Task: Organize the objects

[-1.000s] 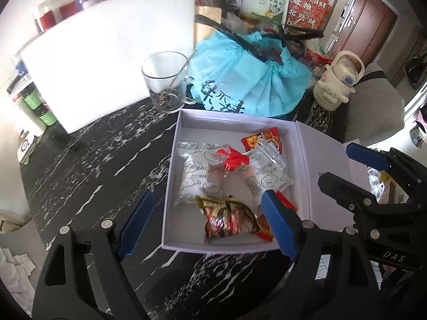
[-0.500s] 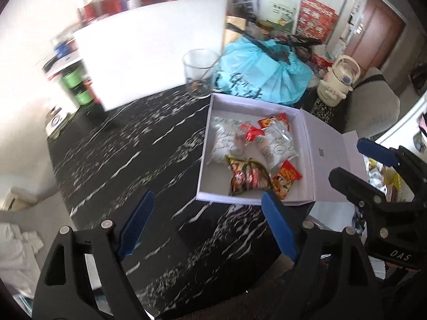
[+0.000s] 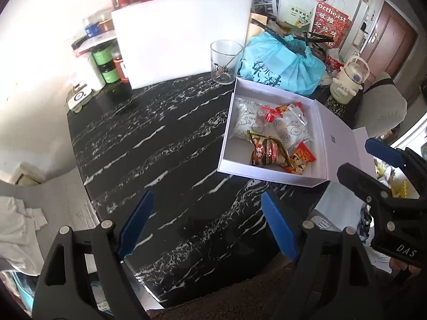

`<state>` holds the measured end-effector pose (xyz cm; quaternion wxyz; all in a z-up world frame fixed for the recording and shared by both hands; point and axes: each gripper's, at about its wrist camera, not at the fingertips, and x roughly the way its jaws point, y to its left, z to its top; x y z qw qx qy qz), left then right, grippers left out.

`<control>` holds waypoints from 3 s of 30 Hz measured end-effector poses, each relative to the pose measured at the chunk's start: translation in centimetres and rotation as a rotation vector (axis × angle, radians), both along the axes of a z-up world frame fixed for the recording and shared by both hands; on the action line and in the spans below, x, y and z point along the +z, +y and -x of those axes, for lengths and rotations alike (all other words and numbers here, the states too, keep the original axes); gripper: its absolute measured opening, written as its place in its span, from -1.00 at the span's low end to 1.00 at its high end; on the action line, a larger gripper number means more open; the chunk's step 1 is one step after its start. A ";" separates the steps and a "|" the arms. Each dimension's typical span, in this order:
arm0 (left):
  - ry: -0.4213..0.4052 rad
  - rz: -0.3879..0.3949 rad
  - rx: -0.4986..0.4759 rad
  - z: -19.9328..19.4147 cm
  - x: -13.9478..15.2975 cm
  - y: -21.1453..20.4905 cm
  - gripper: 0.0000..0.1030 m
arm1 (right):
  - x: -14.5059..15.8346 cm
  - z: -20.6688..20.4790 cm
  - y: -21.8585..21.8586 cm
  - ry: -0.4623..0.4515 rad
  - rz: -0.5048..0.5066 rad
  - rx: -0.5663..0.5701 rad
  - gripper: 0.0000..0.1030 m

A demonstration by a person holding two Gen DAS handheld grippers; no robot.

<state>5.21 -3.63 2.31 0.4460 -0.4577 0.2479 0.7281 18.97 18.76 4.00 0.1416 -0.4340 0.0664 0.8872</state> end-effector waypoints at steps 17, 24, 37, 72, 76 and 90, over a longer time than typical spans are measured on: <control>0.005 -0.028 0.018 0.0 -0.3 -1.8 0.60 | -0.2 -0.9 -1.4 0.011 -0.025 0.013 0.56; 0.003 -0.029 0.010 -0.1 -0.4 -1.7 0.60 | -0.3 -1.0 -1.2 0.011 -0.023 0.009 0.56; 0.006 -0.027 0.013 -0.3 -0.6 -1.5 0.60 | -0.7 -1.3 -1.0 0.008 -0.020 0.012 0.56; 0.007 -0.012 0.021 -0.6 -1.1 -1.2 0.60 | -1.2 -1.1 -0.3 -0.008 -0.016 0.026 0.60; 0.003 -0.002 0.018 -0.6 -1.4 -1.2 0.60 | -1.2 -1.1 -0.2 -0.009 -0.015 0.026 0.60; -0.012 0.019 0.008 -0.6 -2.0 -0.7 0.62 | -1.7 -0.7 0.6 -0.029 -0.006 0.030 0.60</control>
